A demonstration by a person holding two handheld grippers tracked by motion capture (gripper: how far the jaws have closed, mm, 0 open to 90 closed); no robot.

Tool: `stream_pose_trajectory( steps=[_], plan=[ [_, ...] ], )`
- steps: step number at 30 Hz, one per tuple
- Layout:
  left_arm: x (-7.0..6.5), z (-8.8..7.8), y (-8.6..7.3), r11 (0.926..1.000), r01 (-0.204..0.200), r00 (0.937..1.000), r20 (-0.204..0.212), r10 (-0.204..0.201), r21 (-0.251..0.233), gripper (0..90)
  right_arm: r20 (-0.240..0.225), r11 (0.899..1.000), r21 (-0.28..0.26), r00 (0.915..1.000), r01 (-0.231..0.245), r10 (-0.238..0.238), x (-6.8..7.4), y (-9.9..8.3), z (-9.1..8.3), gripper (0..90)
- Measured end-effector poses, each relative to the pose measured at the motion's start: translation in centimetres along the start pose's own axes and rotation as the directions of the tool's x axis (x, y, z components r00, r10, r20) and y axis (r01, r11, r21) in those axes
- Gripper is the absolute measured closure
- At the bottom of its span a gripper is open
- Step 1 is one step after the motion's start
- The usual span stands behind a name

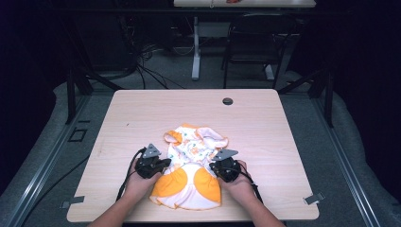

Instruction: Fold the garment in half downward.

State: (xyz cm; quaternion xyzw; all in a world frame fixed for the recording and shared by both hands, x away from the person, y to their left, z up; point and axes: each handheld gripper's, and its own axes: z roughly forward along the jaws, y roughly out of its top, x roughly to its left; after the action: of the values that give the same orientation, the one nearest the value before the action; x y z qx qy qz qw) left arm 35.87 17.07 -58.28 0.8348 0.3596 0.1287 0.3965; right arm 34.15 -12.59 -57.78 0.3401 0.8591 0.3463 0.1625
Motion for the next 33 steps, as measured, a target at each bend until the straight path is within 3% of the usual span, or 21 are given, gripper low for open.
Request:
stream_pose_trajectory(
  steps=[13, 26, 33],
  plan=[
    [-1.1, -0.6, -0.6, 0.9982, -0.05, 0.9986, 0.016, 0.05, 0.032, 89.5, -0.007, 0.999, 0.007, 0.9994, 0.034, -0.034, 0.2, -0.2, -0.3, 89.7],
    [-2.5, -1.3, -1.0, 0.9964, -0.057, 0.9971, 0.053, 0.054, 0.062, 89.4, -0.049, 0.994, 0.061, 0.9948, 0.092, -0.089, 1.1, -0.6, -1.4, 89.6],
    [-2.3, -1.3, -0.8, 0.9969, -0.051, 0.9971, 0.059, 0.048, 0.059, 87.5, -0.052, 0.996, 0.052, 0.9957, 0.079, -0.076, 1.0, -0.5, -1.5, 89.1]
  ],
)
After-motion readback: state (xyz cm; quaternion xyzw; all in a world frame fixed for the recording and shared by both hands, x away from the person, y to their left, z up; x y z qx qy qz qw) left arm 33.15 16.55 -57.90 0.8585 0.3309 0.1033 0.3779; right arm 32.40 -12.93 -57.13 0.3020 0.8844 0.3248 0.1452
